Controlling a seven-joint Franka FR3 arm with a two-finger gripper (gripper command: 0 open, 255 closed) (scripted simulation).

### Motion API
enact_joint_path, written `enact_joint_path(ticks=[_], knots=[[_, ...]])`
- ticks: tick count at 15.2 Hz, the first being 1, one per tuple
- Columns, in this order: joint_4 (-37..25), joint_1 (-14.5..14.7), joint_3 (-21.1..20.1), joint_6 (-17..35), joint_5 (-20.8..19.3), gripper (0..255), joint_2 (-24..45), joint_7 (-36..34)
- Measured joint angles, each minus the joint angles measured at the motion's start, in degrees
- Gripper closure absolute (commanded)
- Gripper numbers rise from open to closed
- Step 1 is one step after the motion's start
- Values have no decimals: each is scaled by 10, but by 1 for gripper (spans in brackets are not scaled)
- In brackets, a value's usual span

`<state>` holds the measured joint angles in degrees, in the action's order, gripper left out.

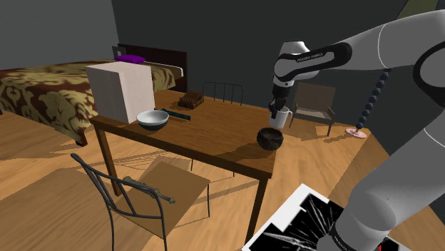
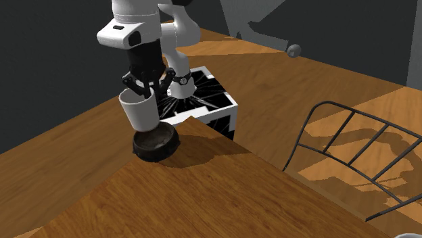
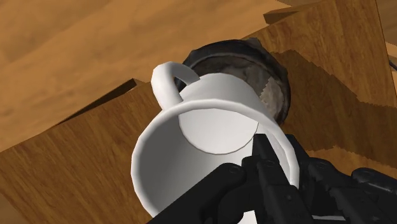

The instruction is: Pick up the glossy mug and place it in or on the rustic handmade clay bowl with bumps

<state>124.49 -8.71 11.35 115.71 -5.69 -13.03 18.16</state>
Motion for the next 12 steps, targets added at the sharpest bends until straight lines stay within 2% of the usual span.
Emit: enact_joint_path(ticks=[7,12], knots=[[37,-1,3,55,1,255,18,0],[44,-1,4,63,0,255,19,0]])
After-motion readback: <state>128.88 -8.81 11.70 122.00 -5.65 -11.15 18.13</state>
